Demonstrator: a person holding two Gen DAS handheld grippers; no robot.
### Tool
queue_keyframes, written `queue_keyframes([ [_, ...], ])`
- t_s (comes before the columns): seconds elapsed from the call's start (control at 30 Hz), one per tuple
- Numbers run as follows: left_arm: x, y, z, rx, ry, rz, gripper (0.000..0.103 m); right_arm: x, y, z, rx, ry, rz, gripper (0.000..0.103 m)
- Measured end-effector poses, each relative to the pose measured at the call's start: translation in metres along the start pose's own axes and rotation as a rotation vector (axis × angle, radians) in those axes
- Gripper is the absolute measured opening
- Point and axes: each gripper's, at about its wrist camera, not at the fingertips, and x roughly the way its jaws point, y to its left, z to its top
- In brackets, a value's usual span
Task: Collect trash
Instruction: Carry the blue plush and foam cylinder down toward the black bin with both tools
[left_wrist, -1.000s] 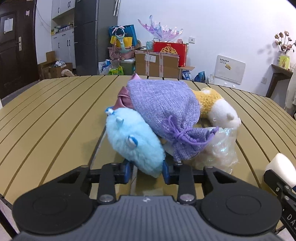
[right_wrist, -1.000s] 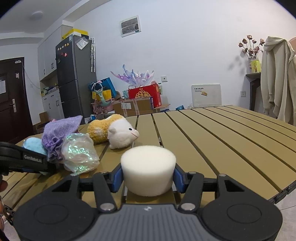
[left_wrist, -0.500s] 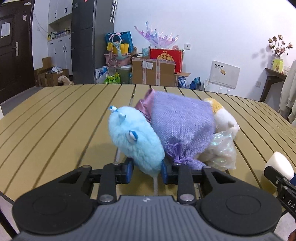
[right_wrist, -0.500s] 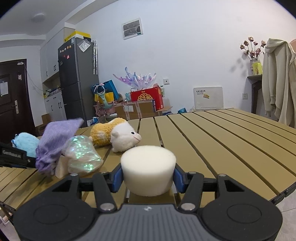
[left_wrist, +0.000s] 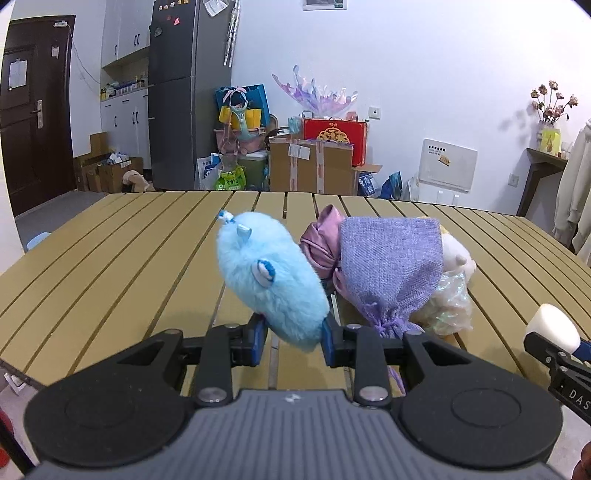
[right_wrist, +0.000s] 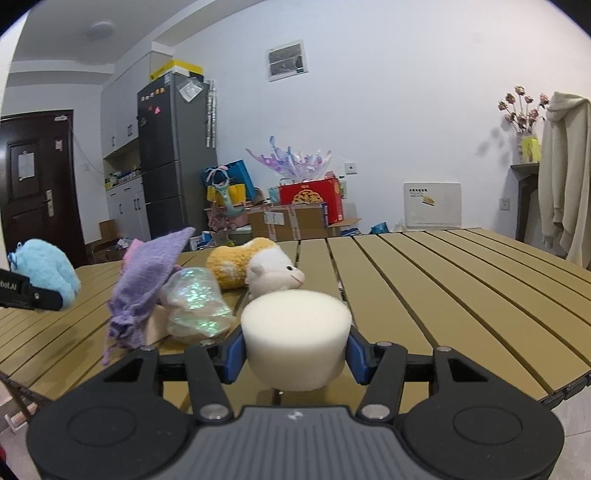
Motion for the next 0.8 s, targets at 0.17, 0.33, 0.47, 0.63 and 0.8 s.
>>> queue_keyframes([
  [0.17,-0.028,-0.004,-0.002,0.010,-0.031,0.003,0.030,-0.019,0.004,0.002,-0.035,0.006,0.016,0.054],
  [0.33,-0.058,-0.009,-0.008,0.019,-0.052,-0.005,0.030,-0.046,0.005,0.009,-0.033,-0.001,0.030,0.054],
  [0.47,-0.078,-0.009,-0.017,0.023,-0.045,-0.006,0.030,-0.070,0.009,0.009,-0.045,0.001,0.044,0.054],
  [0.63,-0.107,-0.007,-0.028,0.025,-0.044,-0.011,0.030,-0.101,0.013,0.000,-0.048,0.024,0.051,0.054],
  [0.8,-0.135,-0.009,-0.040,0.033,-0.045,-0.012,0.030,-0.131,0.015,-0.008,-0.054,0.047,0.055,0.054],
])
